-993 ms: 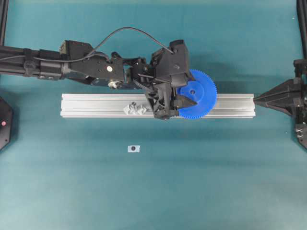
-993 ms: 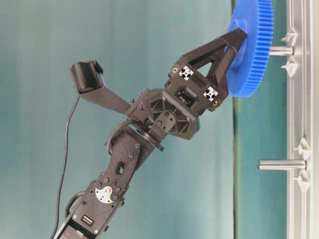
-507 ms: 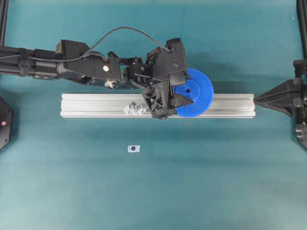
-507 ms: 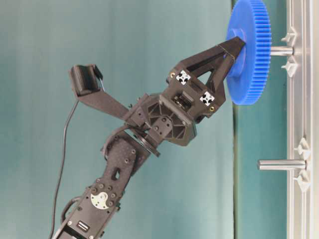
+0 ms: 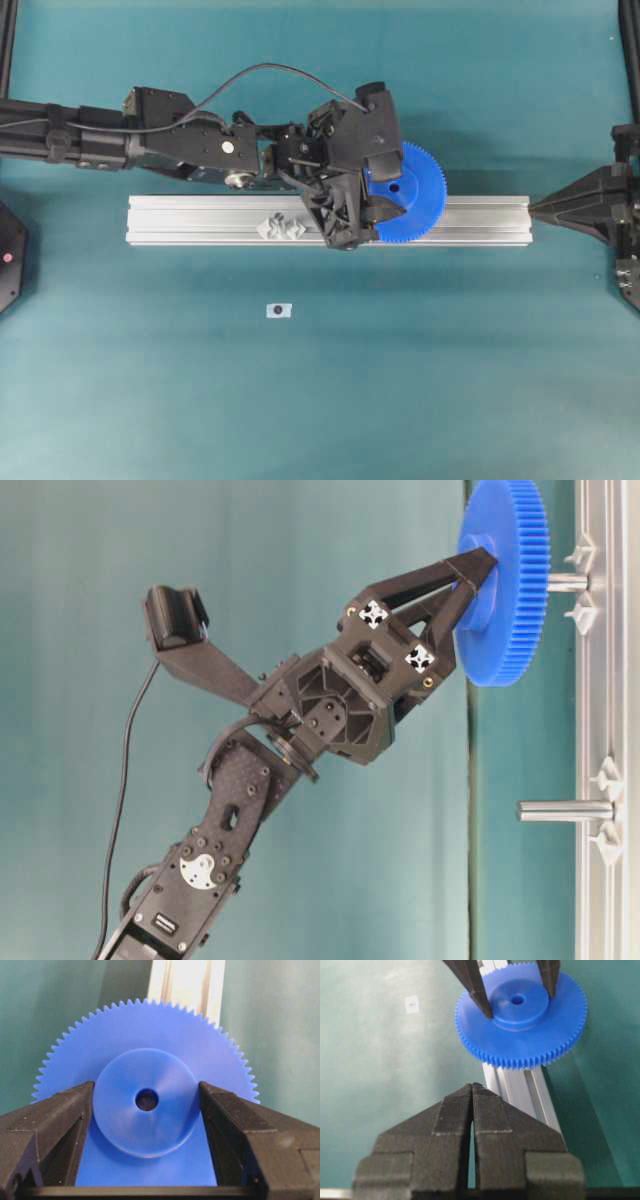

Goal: Find the location of the shaft and insert the large gear.
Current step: 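Align the gear's center hole with the right metal shaft, then push the blue gear down onto the shaft and open the left gripper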

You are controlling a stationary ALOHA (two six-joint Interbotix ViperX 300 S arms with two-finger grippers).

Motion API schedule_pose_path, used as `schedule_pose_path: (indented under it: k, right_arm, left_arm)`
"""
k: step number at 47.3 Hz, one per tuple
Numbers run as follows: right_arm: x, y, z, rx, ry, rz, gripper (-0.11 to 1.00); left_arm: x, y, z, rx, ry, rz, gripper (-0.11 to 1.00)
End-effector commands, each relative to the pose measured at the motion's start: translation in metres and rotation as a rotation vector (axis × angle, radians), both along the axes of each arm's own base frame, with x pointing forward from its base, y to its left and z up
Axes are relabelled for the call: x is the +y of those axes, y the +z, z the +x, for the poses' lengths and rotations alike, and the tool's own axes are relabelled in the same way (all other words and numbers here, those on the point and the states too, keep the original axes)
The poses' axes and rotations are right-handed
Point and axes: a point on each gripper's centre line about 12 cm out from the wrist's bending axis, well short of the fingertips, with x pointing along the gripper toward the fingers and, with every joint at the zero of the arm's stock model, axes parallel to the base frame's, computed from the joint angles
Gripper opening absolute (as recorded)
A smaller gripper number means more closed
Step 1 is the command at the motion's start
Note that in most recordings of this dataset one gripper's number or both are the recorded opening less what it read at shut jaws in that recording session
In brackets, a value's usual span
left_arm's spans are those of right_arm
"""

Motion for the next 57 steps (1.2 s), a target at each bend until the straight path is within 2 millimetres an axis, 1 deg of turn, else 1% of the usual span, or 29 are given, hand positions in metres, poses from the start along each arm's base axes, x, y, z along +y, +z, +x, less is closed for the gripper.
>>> schedule_pose_path:
  k: [1,4,8,15,30,36,44,57]
  right_arm:
    - [0.0,0.004,0.002,-0.01,-0.007,0.01,0.01]
    - [0.0,0.004,0.002,-0.01,-0.007,0.01,0.02]
    - [0.0,0.004,0.002,-0.012,-0.007,0.01,0.01]
    - [0.0,0.004,0.001,-0.012,-0.007,0.01,0.02]
    - [0.0,0.004,0.001,-0.012,-0.007,0.01,0.02]
    - [0.0,0.004,0.001,-0.015,-0.007,0.01,0.02]
    - [0.0,0.004,0.001,-0.015,-0.007,0.01,0.02]
    - [0.0,0.005,-0.001,-0.024,-0.007,0.009,0.02]
  left_arm:
    - [0.0,0.014,0.002,-0.033,0.009,-0.013,0.78]
    - [-0.001,0.013,0.002,-0.034,0.026,-0.038,0.83]
    - [-0.003,0.014,0.002,-0.039,0.036,-0.061,0.85]
    - [-0.007,0.016,0.003,-0.043,0.029,-0.062,0.85]
    - [-0.007,0.018,0.003,-0.048,0.029,-0.062,0.86]
    - [-0.007,0.023,0.001,-0.057,0.029,-0.061,0.86]
    - [-0.007,0.022,0.0,-0.041,0.029,-0.061,0.86]
    - [-0.007,0.032,-0.005,-0.026,0.013,-0.035,0.86]
